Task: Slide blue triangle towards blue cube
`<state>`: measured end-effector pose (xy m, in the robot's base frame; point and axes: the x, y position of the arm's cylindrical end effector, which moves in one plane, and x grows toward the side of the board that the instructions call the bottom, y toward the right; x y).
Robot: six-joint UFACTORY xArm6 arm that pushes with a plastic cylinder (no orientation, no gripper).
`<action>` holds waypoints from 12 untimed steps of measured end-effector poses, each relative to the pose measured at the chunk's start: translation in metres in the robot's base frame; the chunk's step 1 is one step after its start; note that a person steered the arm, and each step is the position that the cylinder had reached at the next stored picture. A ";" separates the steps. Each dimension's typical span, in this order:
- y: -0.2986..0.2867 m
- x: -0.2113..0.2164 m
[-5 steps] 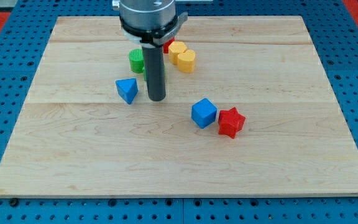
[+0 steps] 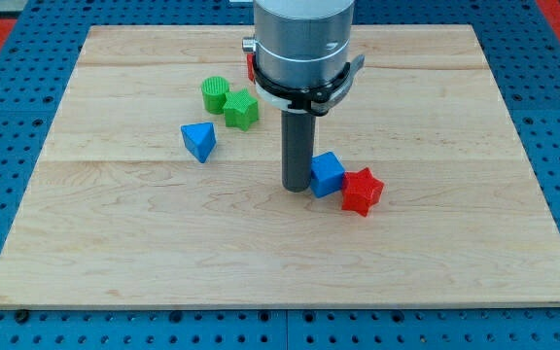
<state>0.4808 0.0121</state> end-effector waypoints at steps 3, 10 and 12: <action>-0.131 -0.027; -0.075 -0.083; -0.045 -0.075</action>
<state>0.4061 -0.0330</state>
